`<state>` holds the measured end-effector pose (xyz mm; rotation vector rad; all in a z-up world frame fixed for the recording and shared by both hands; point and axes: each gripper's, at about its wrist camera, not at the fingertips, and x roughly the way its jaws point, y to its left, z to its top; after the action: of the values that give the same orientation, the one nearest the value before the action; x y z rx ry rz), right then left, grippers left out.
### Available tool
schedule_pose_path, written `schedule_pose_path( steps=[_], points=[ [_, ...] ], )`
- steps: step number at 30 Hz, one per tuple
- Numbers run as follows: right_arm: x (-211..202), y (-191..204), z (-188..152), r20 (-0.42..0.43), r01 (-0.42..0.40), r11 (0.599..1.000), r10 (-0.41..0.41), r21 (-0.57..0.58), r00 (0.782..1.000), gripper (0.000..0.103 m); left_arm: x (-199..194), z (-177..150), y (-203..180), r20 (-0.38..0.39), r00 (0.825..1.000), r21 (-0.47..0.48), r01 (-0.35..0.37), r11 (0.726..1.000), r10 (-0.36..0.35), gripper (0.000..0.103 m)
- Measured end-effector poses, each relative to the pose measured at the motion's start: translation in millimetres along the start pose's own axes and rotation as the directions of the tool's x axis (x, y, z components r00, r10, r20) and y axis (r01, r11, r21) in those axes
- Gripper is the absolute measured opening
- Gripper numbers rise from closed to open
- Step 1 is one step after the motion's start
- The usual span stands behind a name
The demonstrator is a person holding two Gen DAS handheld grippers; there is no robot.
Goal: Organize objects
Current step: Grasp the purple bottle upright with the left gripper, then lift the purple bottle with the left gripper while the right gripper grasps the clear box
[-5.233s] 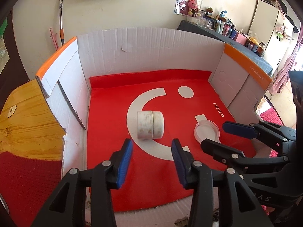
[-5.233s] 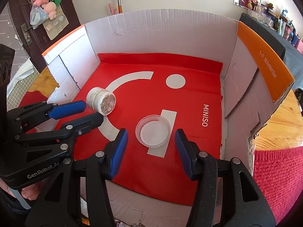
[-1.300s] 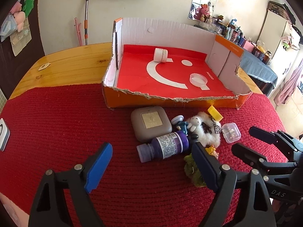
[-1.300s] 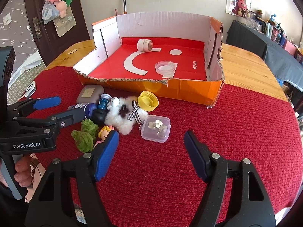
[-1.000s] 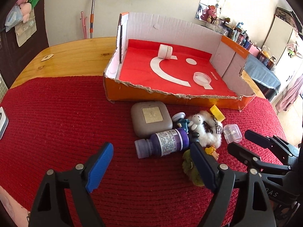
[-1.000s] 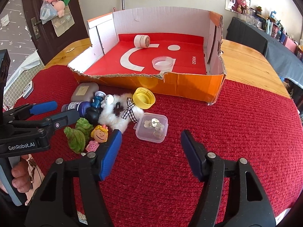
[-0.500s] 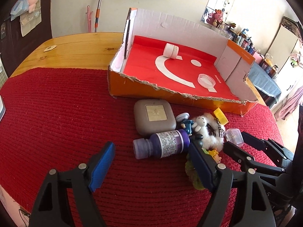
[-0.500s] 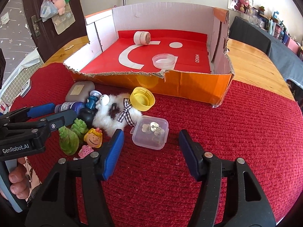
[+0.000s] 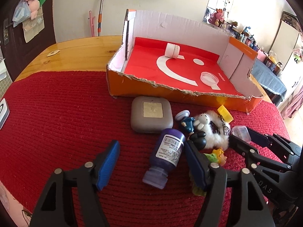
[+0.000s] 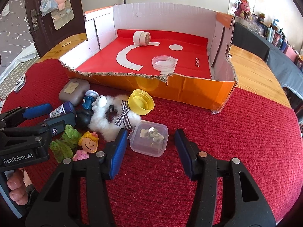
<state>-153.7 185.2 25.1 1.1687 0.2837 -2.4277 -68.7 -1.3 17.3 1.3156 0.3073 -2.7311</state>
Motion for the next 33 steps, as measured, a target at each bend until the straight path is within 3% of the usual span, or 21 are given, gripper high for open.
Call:
schedule_pose_path(
  steps=[6,18,28,33],
  points=[
    [-3,1,-2,0.002,-0.001,1.000,0.001,-0.007,1.000,0.040,-7,-10,-3,0.022,1.000,0.053,0.001,0.999,-0.002,0.028],
    [-12,7,-6,0.005,-0.020,1.000,0.020,-0.004,1.000,0.040,-16,-10,2,0.033,0.998,0.059,0.058,0.997,-0.060,0.028],
    [-51,10,15,0.103,-0.039,0.999,0.040,-0.014,0.994,0.040,-36,12,-1,0.106,0.990,0.079,0.084,0.993,-0.092,0.028],
    [-47,10,17,0.095,-0.043,0.999,0.044,-0.010,0.995,0.040,-34,15,-3,0.103,0.990,0.083,0.092,0.992,-0.100,0.028]
  ],
)
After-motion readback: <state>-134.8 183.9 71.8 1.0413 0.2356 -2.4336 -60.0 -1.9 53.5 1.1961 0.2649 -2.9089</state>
